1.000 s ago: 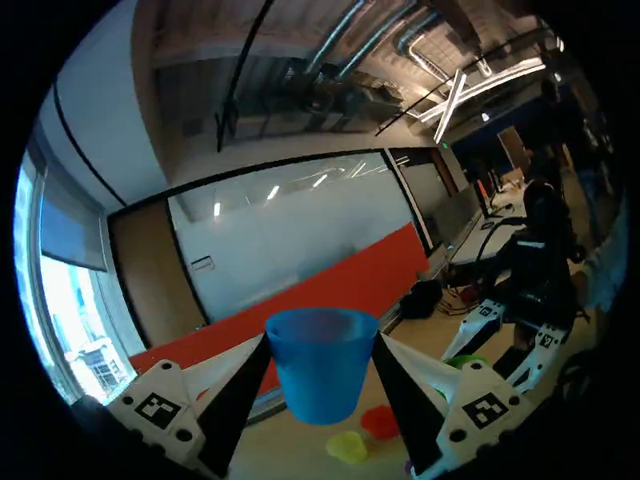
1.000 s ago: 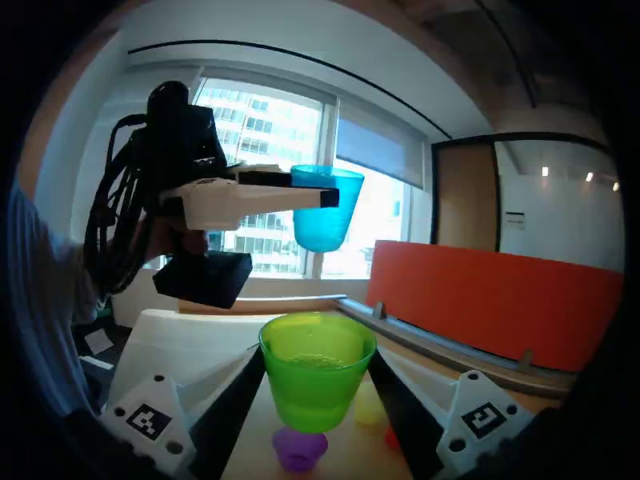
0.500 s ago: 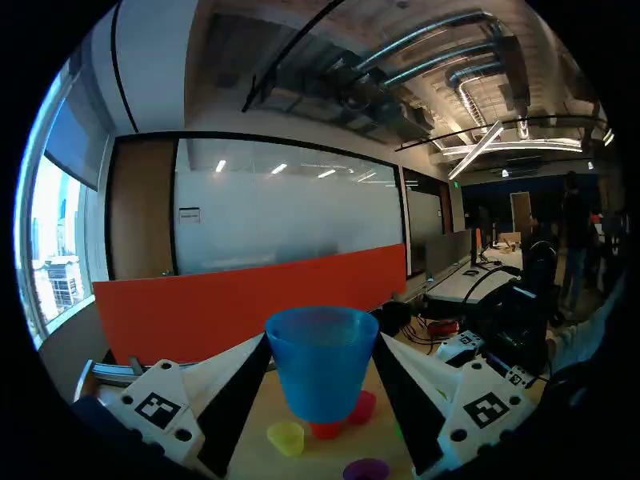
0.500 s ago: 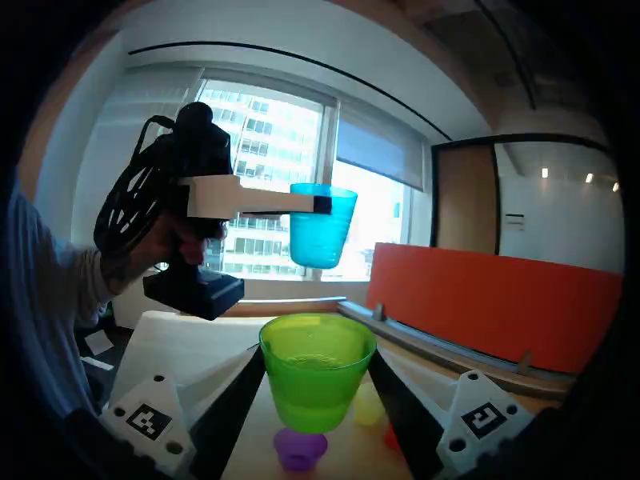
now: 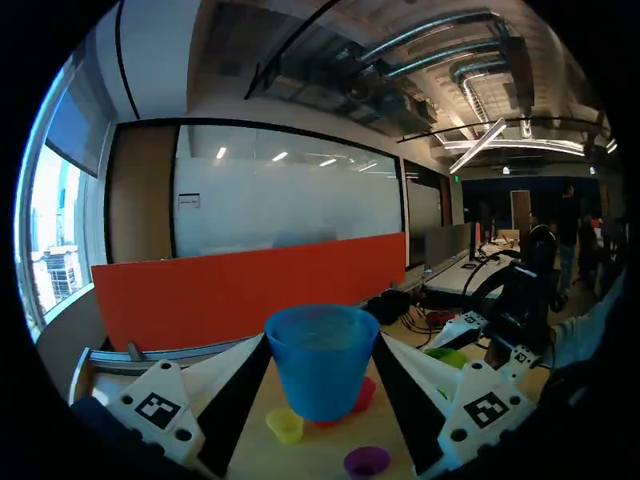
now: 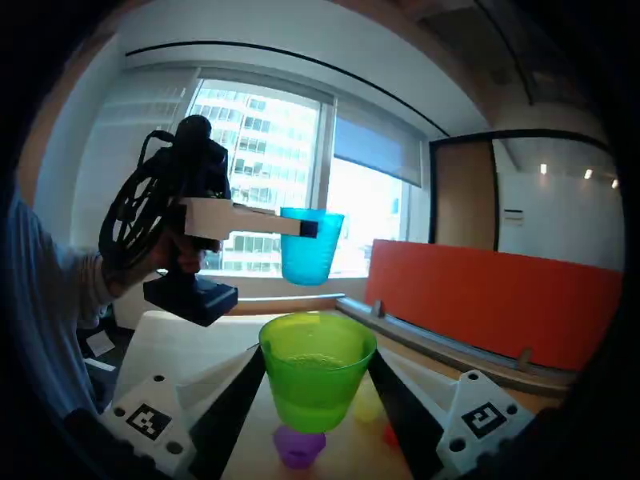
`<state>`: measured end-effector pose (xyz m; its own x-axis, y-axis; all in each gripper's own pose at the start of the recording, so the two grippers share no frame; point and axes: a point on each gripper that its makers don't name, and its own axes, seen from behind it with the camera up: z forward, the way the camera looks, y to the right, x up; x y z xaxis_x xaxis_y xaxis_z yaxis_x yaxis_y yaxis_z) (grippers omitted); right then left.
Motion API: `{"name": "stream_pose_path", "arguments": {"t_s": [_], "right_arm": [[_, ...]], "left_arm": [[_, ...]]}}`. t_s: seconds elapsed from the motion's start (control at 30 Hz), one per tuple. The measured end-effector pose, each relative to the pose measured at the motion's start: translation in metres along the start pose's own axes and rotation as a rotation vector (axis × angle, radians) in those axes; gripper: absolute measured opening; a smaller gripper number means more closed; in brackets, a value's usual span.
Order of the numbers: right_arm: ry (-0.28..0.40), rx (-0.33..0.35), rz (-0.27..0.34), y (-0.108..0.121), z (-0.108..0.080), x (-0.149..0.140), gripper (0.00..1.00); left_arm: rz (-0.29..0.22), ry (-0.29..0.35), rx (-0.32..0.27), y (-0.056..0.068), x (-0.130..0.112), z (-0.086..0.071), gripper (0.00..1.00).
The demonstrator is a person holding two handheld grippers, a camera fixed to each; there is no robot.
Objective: Pour water
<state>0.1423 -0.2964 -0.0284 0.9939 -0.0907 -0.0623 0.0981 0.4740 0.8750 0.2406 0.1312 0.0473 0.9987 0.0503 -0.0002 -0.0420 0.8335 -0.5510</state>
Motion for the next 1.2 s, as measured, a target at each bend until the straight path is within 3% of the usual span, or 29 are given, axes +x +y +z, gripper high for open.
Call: {"name": "stream_pose_path", "arguments": {"t_s": [0.57, 1.2], "right_arm": [[-0.024, -0.084, 0.016, 0.040, -0.043, 0.003, 0.90], [-0.053, -0.159, 0.030, 0.072, -0.082, -0.004, 0.90]], "left_arm": [[-0.007, -0.083, 0.038, -0.019, -0.056, -0.012, 0.87], [0.007, -0.153, 0.042, -0.023, -0.102, -0.025, 0.87]]}}
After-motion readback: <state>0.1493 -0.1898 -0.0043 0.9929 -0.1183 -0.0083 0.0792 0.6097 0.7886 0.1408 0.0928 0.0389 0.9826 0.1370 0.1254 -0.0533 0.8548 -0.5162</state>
